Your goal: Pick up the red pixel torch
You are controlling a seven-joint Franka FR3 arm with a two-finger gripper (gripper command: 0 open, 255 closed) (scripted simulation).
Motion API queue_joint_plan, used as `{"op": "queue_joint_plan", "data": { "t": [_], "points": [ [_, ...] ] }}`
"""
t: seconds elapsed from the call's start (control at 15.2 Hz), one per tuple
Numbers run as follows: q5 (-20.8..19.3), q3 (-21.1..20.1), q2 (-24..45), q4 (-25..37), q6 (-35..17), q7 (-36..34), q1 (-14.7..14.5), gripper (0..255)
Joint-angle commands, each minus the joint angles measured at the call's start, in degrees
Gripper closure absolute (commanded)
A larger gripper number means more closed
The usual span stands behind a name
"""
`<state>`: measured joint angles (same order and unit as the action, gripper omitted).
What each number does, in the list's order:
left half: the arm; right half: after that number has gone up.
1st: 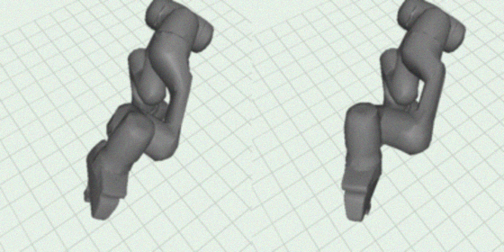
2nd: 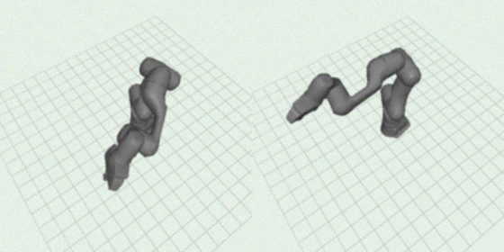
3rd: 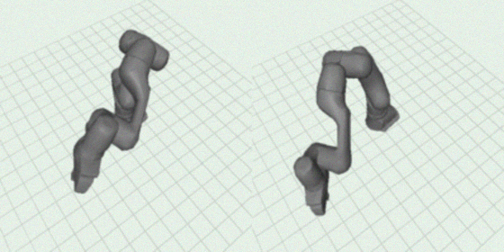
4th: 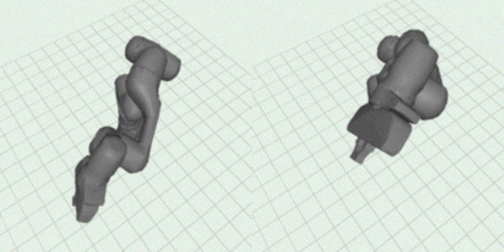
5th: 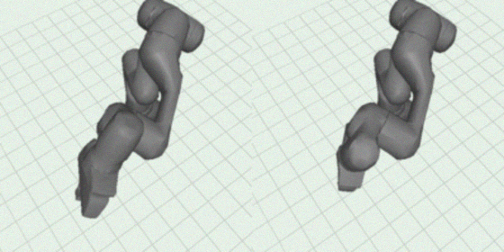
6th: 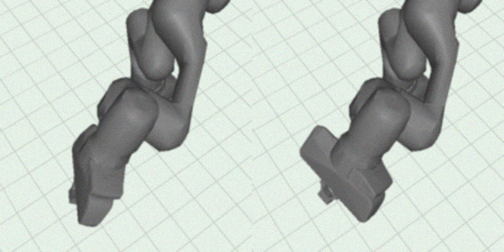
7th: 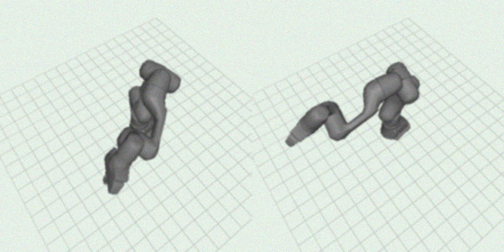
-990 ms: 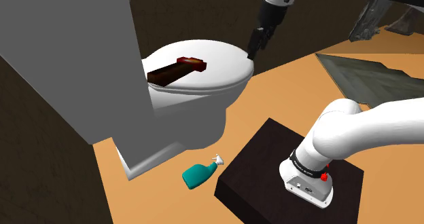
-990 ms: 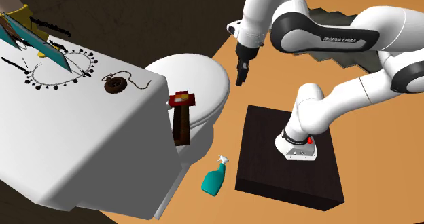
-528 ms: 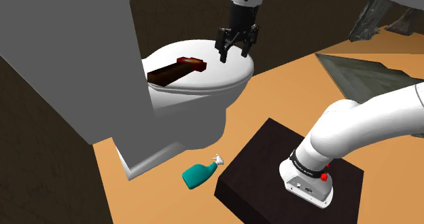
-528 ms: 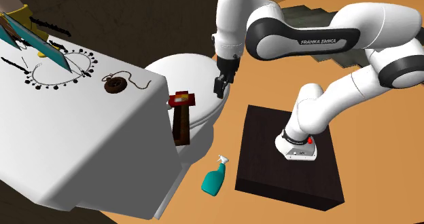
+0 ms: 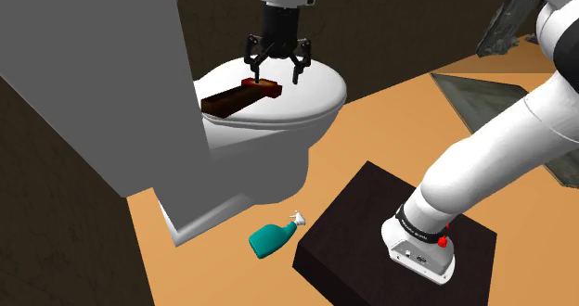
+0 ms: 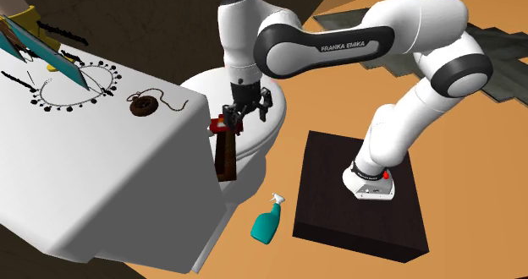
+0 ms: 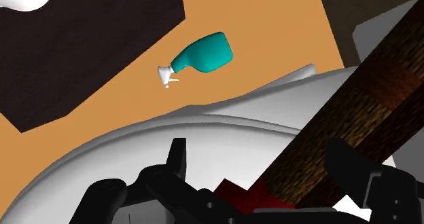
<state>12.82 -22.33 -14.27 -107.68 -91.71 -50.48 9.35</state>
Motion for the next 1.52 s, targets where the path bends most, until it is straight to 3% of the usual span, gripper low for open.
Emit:
{"op": "queue_joint_plan", "data": {
  "t": [0.0, 0.26, 0.86, 0.92, 1.45],
  "points": [
    [0.42, -1.41, 5.26, 4.10, -0.59, -7.67, 0.67, 0],
    [0.44, -2.57, 14.79, 12.24, -1.41, -20.49, 0.92, 0],
    [0.78, -2.51, 14.34, 5.96, -7.13, -19.18, 0.77, 0],
    [0.72, -2.54, 14.49, 6.13, -7.11, -19.27, 0.74, 255],
    [0.73, -2.53, 14.47, 6.11, -7.12, -19.24, 0.75, 255]
  ]
}}
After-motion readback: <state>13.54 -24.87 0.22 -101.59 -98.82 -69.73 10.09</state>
